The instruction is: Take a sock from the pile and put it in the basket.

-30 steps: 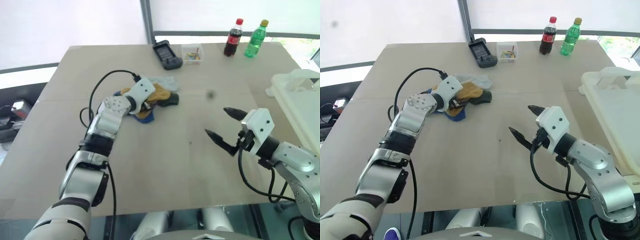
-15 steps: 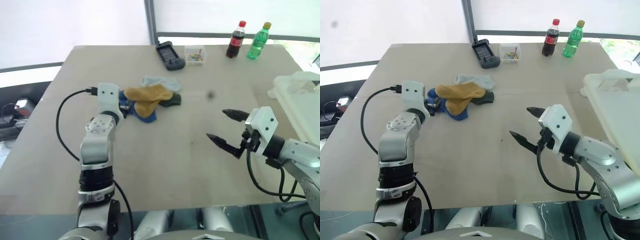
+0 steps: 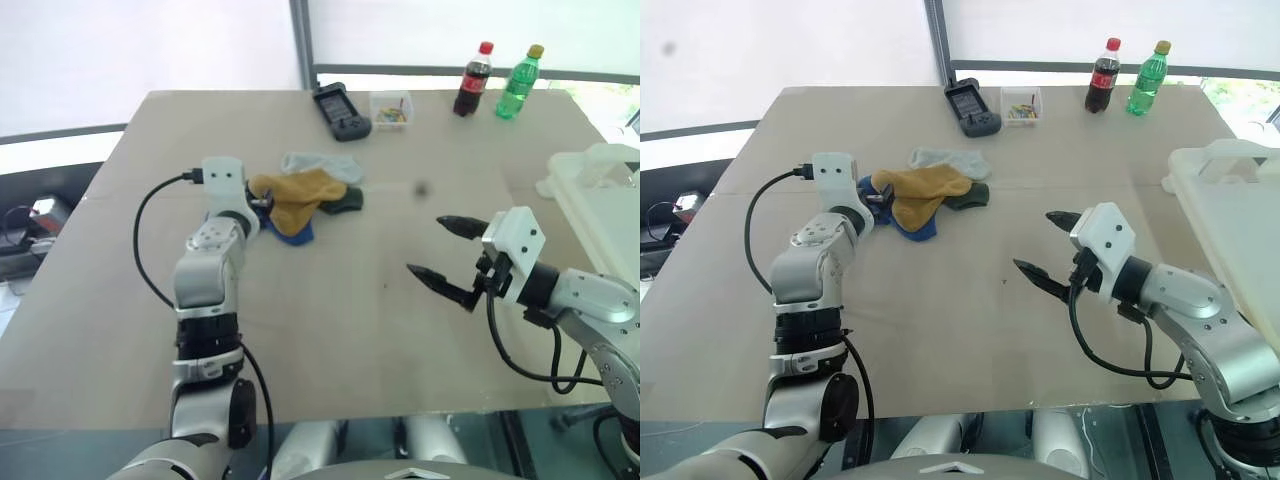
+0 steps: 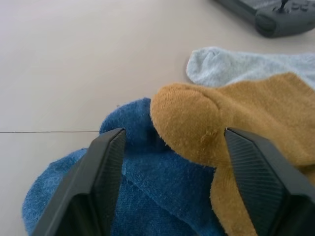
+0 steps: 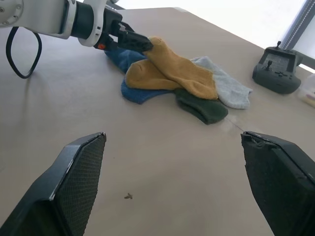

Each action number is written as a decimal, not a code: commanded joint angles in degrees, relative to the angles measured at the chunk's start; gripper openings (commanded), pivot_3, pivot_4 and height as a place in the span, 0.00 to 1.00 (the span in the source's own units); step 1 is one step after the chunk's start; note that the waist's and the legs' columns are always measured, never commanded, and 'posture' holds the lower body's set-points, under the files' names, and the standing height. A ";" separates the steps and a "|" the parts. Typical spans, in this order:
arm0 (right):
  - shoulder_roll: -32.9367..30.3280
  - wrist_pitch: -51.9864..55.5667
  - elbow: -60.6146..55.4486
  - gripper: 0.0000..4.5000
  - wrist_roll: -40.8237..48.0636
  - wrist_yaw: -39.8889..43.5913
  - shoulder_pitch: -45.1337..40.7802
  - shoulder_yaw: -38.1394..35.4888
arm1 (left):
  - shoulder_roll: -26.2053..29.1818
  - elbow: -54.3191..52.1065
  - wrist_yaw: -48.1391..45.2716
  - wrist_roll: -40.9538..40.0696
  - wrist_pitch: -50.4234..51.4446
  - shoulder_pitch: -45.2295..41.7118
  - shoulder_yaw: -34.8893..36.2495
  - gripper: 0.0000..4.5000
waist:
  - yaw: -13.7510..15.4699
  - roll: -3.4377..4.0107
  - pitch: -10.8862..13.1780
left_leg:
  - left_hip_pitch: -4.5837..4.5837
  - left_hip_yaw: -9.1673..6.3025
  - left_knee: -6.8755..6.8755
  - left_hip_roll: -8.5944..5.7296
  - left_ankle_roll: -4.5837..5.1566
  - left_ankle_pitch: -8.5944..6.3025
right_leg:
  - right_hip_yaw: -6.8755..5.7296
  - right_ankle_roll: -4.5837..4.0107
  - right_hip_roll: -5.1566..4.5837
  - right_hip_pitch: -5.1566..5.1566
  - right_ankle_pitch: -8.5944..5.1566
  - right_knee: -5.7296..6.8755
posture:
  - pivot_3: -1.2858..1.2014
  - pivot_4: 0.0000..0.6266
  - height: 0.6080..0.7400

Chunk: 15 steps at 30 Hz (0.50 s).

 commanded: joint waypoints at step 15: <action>0.24 -1.40 -1.82 1.00 -0.60 -1.86 0.00 -0.27 | 1.36 5.32 0.40 -2.59 -5.48 -3.51 -0.76 0.18 | -0.02 0.00 0.00 | 0.00 0.00 0.00 0.00 0.00 0.00 | 0.01 0.01 0.00 0.00 0.00 0.00 | 0.52 0.24 1.00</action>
